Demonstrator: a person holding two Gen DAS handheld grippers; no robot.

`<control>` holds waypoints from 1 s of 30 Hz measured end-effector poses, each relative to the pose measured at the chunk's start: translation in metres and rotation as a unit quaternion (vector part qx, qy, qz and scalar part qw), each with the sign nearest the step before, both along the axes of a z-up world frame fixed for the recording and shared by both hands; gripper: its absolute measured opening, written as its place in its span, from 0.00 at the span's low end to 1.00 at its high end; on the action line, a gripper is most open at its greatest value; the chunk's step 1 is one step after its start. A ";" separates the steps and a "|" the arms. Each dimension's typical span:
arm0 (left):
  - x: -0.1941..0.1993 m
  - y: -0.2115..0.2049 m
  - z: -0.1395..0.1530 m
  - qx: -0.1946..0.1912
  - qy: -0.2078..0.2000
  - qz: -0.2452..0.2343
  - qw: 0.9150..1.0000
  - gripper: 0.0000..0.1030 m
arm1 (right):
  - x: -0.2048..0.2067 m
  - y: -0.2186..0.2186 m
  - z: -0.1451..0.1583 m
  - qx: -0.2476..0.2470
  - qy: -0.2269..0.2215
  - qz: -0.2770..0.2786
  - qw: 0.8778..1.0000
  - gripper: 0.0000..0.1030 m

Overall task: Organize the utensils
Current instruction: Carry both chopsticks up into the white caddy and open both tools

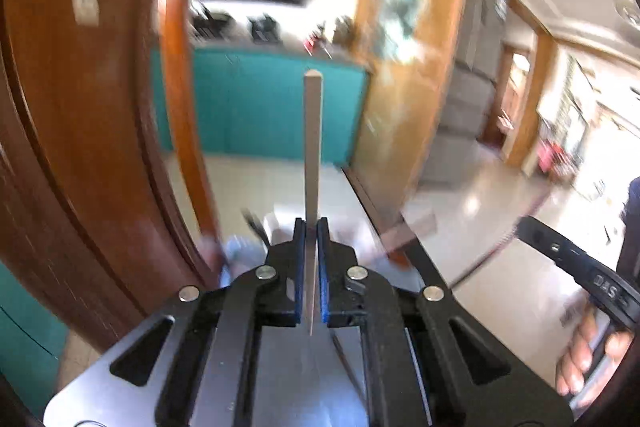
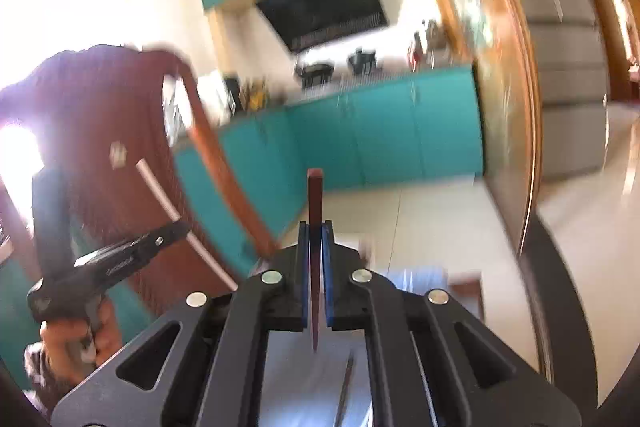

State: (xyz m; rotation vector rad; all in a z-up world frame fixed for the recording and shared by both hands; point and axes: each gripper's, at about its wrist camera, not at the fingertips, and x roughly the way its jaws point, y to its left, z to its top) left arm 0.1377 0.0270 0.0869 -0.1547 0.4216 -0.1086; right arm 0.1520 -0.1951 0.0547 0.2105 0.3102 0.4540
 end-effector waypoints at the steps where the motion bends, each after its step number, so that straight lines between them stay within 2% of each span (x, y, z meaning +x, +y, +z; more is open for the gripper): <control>1: 0.003 0.002 0.010 -0.011 -0.016 0.014 1.000 0.06 | 0.008 0.002 0.011 0.005 -0.012 -0.013 1.000 0.06; 4: 0.016 0.005 0.036 -0.030 -0.061 0.066 0.996 0.06 | 0.026 0.011 0.031 0.009 -0.057 -0.054 0.997 0.06; 7: 0.041 0.008 0.037 -0.040 -0.075 0.095 0.992 0.06 | 0.044 0.019 0.031 0.015 -0.082 -0.079 0.993 0.06; 9: 0.062 0.008 0.027 -0.030 -0.064 0.112 0.991 0.06 | 0.058 0.023 0.020 0.020 -0.081 -0.086 0.993 0.07; 11: 0.078 0.003 0.007 -0.029 -0.042 0.098 0.994 0.06 | 0.076 0.028 0.004 0.015 -0.062 -0.084 0.994 0.06; 17: 0.096 -0.002 -0.039 -0.009 0.007 0.089 0.996 0.07 | 0.097 0.044 -0.043 -0.022 -0.018 -0.063 0.998 0.07; 22: 0.095 0.005 -0.053 -0.016 0.026 0.079 0.996 0.08 | 0.083 0.046 -0.059 -0.037 -0.007 -0.049 0.998 0.09; 25: 0.082 0.003 -0.054 -0.008 0.024 0.073 0.997 0.14 | 0.064 0.036 -0.051 -0.029 -0.025 -0.046 0.998 0.26; 26: 0.079 0.004 -0.055 -0.008 0.022 0.072 0.997 0.19 | 0.052 0.029 -0.048 -0.018 -0.035 -0.044 0.998 0.29; 30: 0.047 0.002 -0.061 -0.013 0.021 0.061 0.998 0.27 | 0.009 0.005 -0.046 0.011 -0.060 -0.029 0.998 0.30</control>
